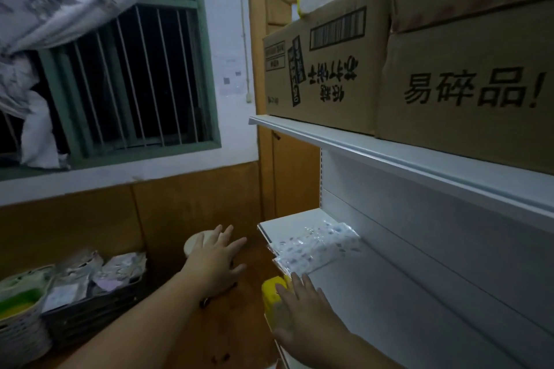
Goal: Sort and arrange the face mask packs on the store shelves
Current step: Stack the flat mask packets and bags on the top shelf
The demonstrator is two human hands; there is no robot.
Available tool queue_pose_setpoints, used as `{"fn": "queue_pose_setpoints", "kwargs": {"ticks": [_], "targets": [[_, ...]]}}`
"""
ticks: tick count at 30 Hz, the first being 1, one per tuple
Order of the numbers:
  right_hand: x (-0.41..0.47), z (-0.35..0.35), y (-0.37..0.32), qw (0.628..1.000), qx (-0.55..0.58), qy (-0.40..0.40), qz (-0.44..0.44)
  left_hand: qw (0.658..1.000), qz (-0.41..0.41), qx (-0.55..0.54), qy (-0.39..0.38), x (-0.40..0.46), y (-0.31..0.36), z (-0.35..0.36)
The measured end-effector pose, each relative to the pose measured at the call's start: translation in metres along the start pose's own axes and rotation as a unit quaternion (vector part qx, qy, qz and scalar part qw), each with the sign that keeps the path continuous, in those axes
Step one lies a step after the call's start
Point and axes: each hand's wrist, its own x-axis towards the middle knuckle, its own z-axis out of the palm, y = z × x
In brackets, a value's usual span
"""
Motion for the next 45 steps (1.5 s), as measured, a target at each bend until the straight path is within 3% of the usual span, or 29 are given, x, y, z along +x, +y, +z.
{"fn": "queue_pose_setpoints", "kwargs": {"ticks": [13, 20, 25, 30, 34, 36, 39, 42, 45], "targets": [[0.129, 0.021, 0.037, 0.981, 0.039, 0.002, 0.191, 0.986, 0.166, -0.031, -0.005, 0.182, -0.028, 0.055], [0.167, 0.052, 0.077, 0.935, 0.099, 0.091, 0.329, 0.97, 0.235, -0.051, -0.029, 0.234, -0.018, 0.109], [0.192, 0.068, 0.105, 0.932, 0.068, 0.07, 0.349, 0.96, 0.268, -0.055, -0.057, 0.264, -0.007, 0.128], [0.208, 0.082, 0.123, 0.947, 0.022, 0.032, 0.318, 0.944, 0.284, -0.148, -0.073, 0.28, 0.01, 0.133], [0.208, 0.085, 0.126, 0.947, 0.007, 0.085, 0.311, 0.918, 0.268, -0.275, -0.095, 0.282, 0.024, 0.129], [0.205, 0.076, 0.121, 0.949, -0.019, 0.148, 0.276, 0.902, 0.24, -0.346, -0.091, 0.282, 0.029, 0.126], [0.203, 0.071, 0.121, 0.933, -0.006, 0.274, 0.233, 0.849, 0.151, -0.49, -0.126, 0.285, 0.033, 0.117], [0.207, 0.065, 0.117, 0.908, 0.109, 0.329, 0.234, 0.709, 0.03, -0.634, -0.307, 0.285, 0.034, 0.106], [0.218, 0.057, 0.102, 0.915, 0.108, 0.344, 0.183, 0.567, 0.028, -0.649, -0.506, 0.277, 0.027, 0.1]]}}
